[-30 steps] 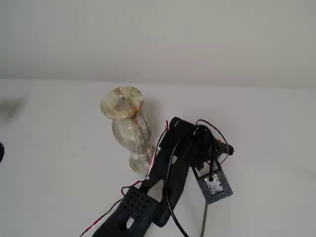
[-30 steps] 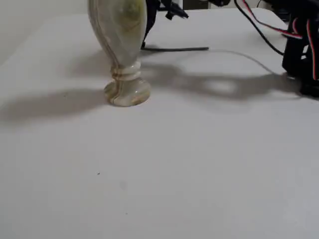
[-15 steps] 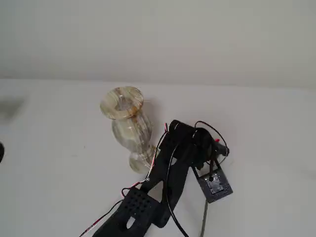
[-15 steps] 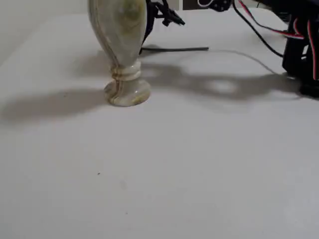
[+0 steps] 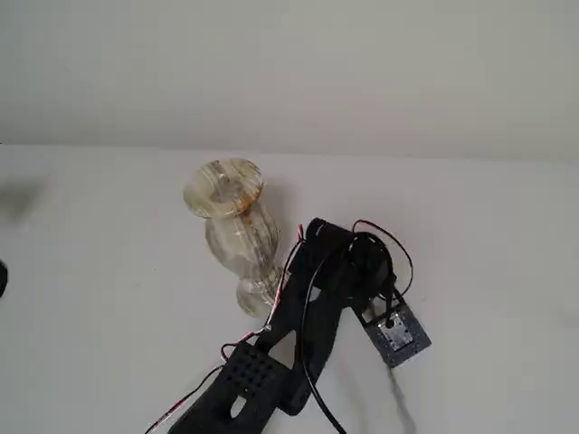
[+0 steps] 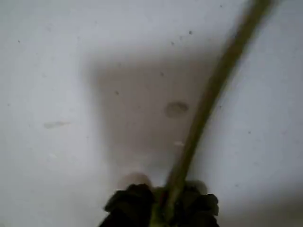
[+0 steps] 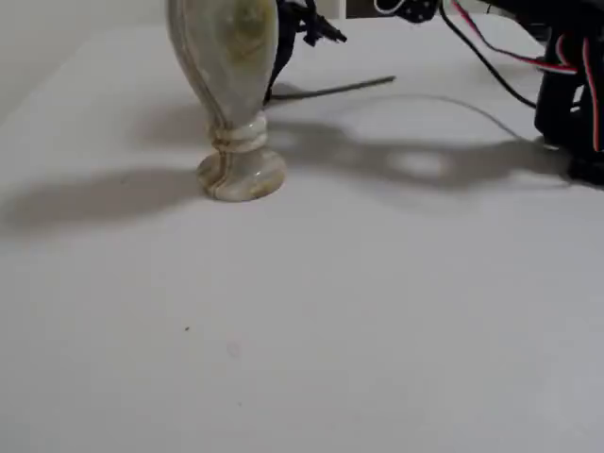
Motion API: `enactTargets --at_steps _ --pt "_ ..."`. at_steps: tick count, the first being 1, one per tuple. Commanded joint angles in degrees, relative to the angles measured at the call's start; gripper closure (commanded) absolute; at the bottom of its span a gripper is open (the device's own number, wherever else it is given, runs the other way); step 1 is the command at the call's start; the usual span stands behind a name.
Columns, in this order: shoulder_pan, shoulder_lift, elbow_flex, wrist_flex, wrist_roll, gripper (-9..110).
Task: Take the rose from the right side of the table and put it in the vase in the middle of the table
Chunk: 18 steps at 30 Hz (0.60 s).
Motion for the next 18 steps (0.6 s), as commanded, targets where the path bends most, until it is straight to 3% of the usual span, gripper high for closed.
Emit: enactTargets --at_steps 1,13,18 --pt "-2.1 1.5 -1.4 1.3 -0.9 102" --pt "1.0 24.3 -3.2 4.1 1.3 102" --pt "5.0 35.4 -3.2 4.6 8.9 102"
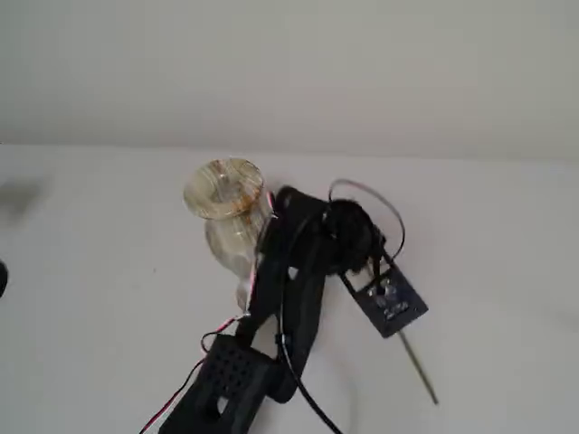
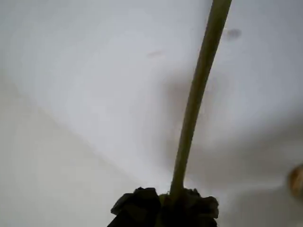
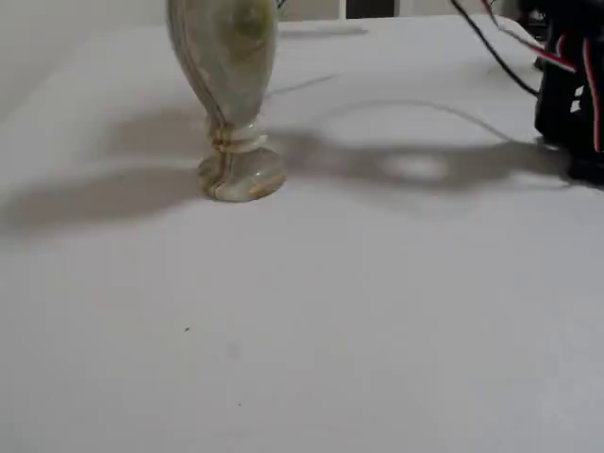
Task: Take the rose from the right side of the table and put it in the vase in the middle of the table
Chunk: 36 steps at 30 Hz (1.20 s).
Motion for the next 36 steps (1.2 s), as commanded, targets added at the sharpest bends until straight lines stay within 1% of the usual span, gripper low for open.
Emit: enactTargets --at_steps 1,3,6,10,14,18,24,30,36 --pt "3.7 15.7 -2.3 0.4 10.7 102" --pt "4.7 20.0 -2.3 -0.7 17.1 102" --pt "6.2 25.8 -2.3 -4.3 21.8 102" --pt "5.7 33.6 -2.3 -9.0 22.1 102" --pt "2.1 40.1 -2.3 -14.1 21.9 102" --pt "-3.6 46.3 -2.3 -17.8 22.1 102" --pt "-18.1 51.9 -1.7 -18.6 21.5 102" --pt "-30.3 50.7 -1.1 -20.1 21.1 102" --pt "-38.4 45.0 -1.1 -22.4 21.0 102"
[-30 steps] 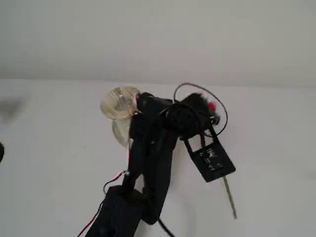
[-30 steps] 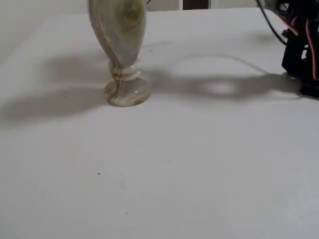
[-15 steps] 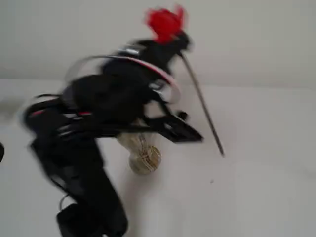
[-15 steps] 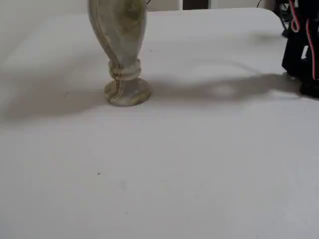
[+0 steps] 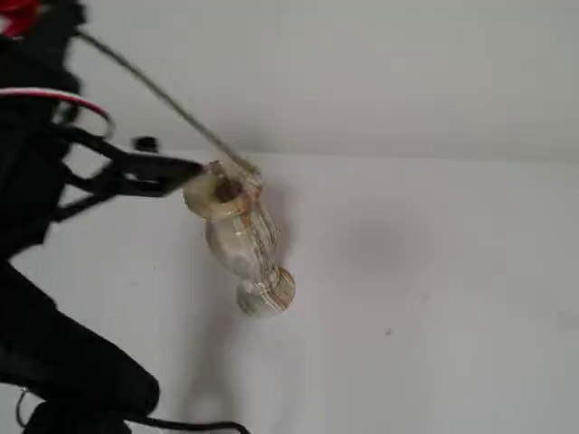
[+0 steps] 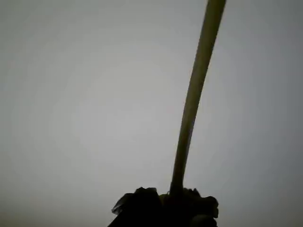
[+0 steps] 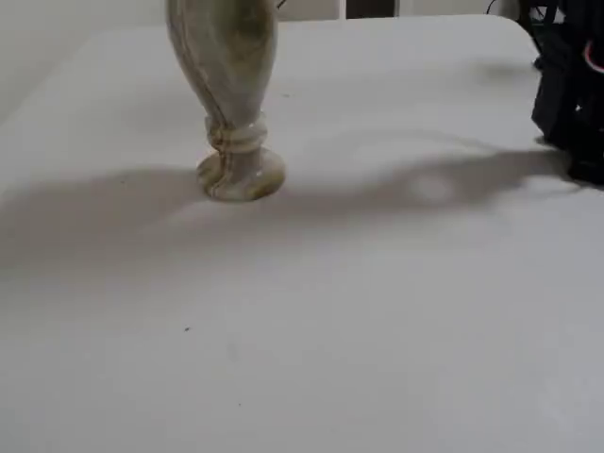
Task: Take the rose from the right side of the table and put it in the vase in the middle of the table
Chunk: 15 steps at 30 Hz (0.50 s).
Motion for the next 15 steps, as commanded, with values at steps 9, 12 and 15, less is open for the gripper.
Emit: enactTargets --at_steps 9,12,15 --pt "-5.3 -11.3 -1.8 -4.9 1.9 102" --pt "-3.4 -13.7 -2.2 -5.5 2.9 102" --pt "-0.5 -15.5 -2.2 -5.6 5.2 102"
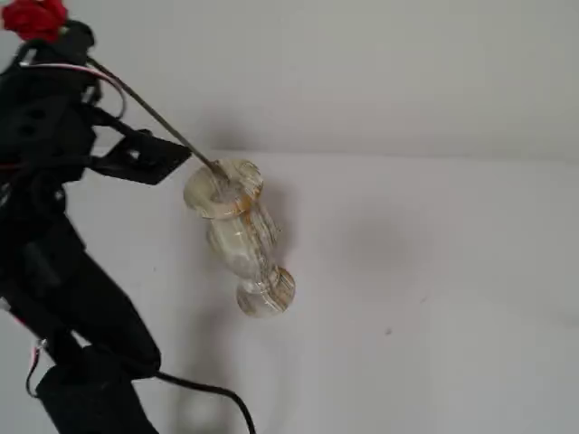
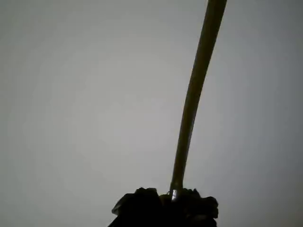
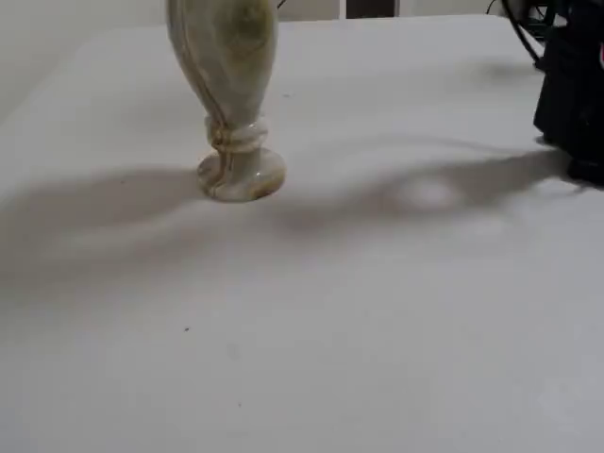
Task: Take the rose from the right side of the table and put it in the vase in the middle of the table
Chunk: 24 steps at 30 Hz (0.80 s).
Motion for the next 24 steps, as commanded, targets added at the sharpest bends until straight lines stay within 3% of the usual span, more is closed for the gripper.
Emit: enactTargets --at_steps 1,11,18,22,24 --pt "4.0 -0.9 -2.2 -1.6 2.8 102" --pt "9.6 -4.2 -2.2 1.6 3.1 98" --pt "12.0 -3.6 -2.2 4.9 -1.8 74" --pt "12.8 -0.5 -2.2 8.2 -9.8 57" --pt "14.1 1.2 -2.2 11.2 -12.6 54"
